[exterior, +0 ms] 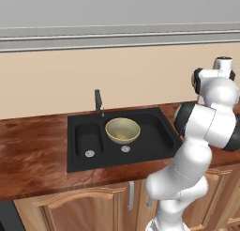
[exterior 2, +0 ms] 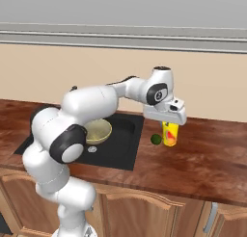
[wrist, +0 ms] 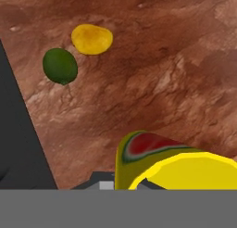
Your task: Remove the lime and mango from the sink. Then move the bowl and cup from the counter to the sink for washing.
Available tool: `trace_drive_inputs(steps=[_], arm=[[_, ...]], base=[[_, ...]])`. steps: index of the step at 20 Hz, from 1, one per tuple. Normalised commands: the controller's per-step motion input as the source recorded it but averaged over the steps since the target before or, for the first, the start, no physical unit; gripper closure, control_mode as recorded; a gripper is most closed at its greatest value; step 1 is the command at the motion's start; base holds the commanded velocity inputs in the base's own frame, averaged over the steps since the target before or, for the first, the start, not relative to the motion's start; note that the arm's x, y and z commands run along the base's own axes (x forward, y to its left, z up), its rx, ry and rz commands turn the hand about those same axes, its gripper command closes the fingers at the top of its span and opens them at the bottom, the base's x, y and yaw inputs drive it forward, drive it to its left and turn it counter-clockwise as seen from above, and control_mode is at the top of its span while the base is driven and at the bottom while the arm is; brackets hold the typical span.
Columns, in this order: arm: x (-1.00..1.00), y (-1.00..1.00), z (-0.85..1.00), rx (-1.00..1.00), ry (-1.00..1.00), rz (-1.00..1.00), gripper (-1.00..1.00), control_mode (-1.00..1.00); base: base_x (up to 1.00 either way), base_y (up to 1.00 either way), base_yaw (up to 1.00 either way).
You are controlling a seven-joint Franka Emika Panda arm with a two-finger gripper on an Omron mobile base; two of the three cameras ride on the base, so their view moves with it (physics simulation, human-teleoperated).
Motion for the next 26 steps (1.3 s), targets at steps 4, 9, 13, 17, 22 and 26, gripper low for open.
trace_drive_inputs(steps=[4, 9, 13, 17, 22, 26], arm=[[-0.08, 0.31, 0.04, 0.0, -0.01, 0.0, 1.0, -1.0], [-0.02, 0.34, 0.05, -0.01, -0.02, 0.0, 1.0, -1.0], [0.0, 0.33, 0.04, -0.03, -0.04, 0.0, 1.0, -1.0], [0.0, 0.33, 0.04, -0.02, -0.08, 0.0, 1.0, -1.0], [0.0, 0.33, 0.02, 0.0, -0.03, 0.0, 1.0, -1.0], [0.02, 0.28, 0.05, 0.0, 0.0, 0.0, 1.0, -1.0]], base=[[0.0, 0.0, 0.0], [0.0, 0.0, 0.0], [0.0, 0.0, 0.0], [0.0, 0.0, 0.0], [0.0, 0.0, 0.0], [0.0, 0.0, 0.0]])
